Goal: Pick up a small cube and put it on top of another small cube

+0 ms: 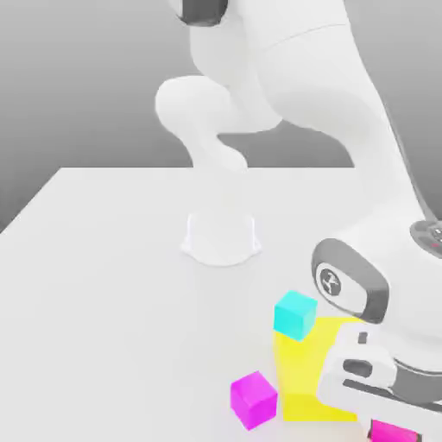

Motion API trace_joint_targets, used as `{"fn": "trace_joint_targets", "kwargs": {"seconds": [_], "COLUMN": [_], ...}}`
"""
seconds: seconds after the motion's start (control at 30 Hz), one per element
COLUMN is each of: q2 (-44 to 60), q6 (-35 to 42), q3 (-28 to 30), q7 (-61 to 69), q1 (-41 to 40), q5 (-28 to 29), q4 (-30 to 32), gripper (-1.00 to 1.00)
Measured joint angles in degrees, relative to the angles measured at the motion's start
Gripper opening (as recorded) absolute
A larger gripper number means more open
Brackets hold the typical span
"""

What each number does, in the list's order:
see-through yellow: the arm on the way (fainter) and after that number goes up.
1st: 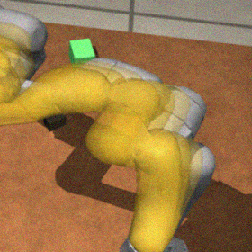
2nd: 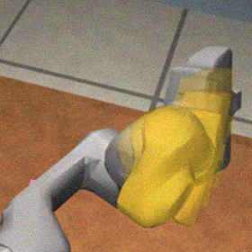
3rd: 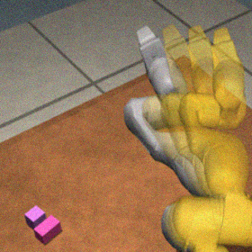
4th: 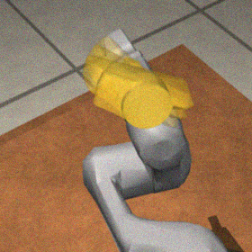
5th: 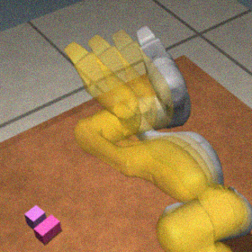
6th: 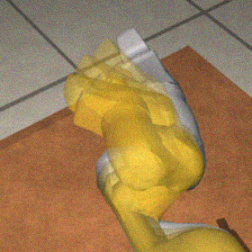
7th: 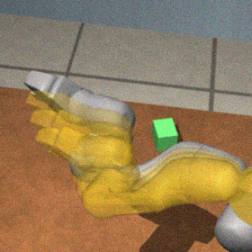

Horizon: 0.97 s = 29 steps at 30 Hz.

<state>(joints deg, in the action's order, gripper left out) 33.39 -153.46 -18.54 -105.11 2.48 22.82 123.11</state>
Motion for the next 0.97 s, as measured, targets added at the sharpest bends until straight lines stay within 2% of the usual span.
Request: {"fn": "trace_joint_targets", "kwargs": {"seconds": [0.27, 0.67, 0.73, 0.83, 0.87, 0.97], "q2": [-14.02, -34.98, -33.91, -28.96, -27.43, -27.43], "q6": [8.46, 13.15, 10.92, 5.68, 4.16, 4.16], "q3": [-6.96, -12.23, -11.80, -10.76, -10.26, -10.26], "q7": [5.53, 15.65, 14.80, 11.44, 10.39, 10.39], "q1": [-4.09, -3.30, -2.84, -2.83, -2.47, -2.48], "q5": [-7.93, -24.12, -23.09, -18.47, -17.05, -17.05], "q4": [5.80, 18.72, 19.85, 20.80, 21.02, 21.02], "gripper": [-1.00, -1.00, -1.00, -1.00, 1.00, 1.00]}}
